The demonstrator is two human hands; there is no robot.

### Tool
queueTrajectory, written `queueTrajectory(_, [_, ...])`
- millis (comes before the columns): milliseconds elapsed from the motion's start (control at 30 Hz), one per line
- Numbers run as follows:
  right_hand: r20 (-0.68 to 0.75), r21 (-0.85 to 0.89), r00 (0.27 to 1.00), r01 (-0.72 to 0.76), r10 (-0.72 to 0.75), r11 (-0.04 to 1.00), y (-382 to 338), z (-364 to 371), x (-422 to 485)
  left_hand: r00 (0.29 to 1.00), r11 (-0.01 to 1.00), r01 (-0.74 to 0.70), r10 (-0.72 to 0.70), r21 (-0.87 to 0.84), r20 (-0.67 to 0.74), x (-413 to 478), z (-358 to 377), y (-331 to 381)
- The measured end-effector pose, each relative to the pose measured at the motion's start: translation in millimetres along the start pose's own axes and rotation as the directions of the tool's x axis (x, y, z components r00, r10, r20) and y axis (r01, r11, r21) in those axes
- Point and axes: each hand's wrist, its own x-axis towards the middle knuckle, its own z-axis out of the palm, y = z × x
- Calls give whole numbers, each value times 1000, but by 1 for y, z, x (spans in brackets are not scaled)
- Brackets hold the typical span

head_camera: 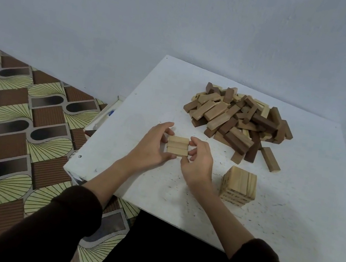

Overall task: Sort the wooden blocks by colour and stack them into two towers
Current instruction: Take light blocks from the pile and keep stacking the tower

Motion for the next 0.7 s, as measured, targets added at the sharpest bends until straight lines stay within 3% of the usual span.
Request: queueTrajectory(700, [-20,26,1000,6,-5,1000,0,0,0,1000,1000,-19,19,14,-7,2,3,-7])
